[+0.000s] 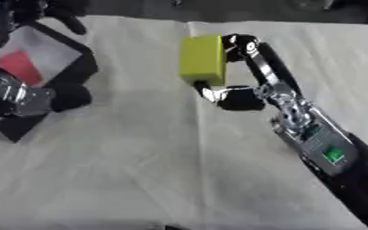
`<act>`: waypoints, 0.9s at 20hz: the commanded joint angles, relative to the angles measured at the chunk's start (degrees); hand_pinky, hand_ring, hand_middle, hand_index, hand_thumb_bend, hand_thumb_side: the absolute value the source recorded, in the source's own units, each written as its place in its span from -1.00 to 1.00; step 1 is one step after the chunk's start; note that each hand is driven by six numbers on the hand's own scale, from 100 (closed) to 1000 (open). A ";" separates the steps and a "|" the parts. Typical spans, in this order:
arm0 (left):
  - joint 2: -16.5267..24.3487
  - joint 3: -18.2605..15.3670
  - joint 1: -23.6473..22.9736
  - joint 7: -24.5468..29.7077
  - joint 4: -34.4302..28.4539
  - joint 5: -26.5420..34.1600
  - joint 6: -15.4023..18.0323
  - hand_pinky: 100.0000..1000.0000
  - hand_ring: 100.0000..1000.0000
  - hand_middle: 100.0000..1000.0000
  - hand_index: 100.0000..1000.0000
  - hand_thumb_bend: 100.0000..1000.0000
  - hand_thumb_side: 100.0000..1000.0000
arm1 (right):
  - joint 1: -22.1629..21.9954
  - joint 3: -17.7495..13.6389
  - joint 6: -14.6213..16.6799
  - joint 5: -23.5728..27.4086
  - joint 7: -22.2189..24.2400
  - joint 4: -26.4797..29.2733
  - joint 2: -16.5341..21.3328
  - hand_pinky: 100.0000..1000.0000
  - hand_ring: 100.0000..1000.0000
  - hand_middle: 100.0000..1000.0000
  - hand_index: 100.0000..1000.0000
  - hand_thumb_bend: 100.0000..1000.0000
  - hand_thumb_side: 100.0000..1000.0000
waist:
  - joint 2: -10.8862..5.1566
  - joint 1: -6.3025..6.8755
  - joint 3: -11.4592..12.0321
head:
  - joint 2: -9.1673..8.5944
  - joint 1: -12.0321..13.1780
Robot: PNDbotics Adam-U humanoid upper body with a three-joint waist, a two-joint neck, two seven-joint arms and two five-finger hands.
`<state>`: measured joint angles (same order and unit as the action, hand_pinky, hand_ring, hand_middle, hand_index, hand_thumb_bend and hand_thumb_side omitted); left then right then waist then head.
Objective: Pick up the objects with one hand, pass them to the other hand, and then place them into the box on the other side of the table.
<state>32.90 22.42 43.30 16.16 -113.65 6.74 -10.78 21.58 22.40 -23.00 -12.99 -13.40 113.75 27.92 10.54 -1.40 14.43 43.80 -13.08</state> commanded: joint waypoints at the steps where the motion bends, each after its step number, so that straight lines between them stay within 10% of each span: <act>1: -0.28 0.56 2.23 1.56 -0.94 -2.32 -0.97 0.70 0.27 0.44 0.39 0.34 -0.53 | 0.37 0.47 -0.66 0.26 -1.20 0.84 -0.06 0.52 0.22 -0.11 -0.01 -0.45 -1.00 | -1.25 0.43 0.33 | 0.32 -0.62; 18: -3.61 4.23 7.80 6.49 -0.94 -13.87 -7.58 0.73 0.36 0.50 0.46 0.34 -0.54 | 3.00 4.06 0.63 -0.94 -2.67 0.84 -2.07 0.51 0.21 -0.12 -0.02 -0.44 -1.00 | -1.11 1.21 1.73 | 0.32 -2.71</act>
<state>29.09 26.77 49.99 22.34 -113.67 -6.16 -17.75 23.72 26.56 -22.60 -13.62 -15.85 113.74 25.64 10.54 -0.37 16.11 43.80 -15.69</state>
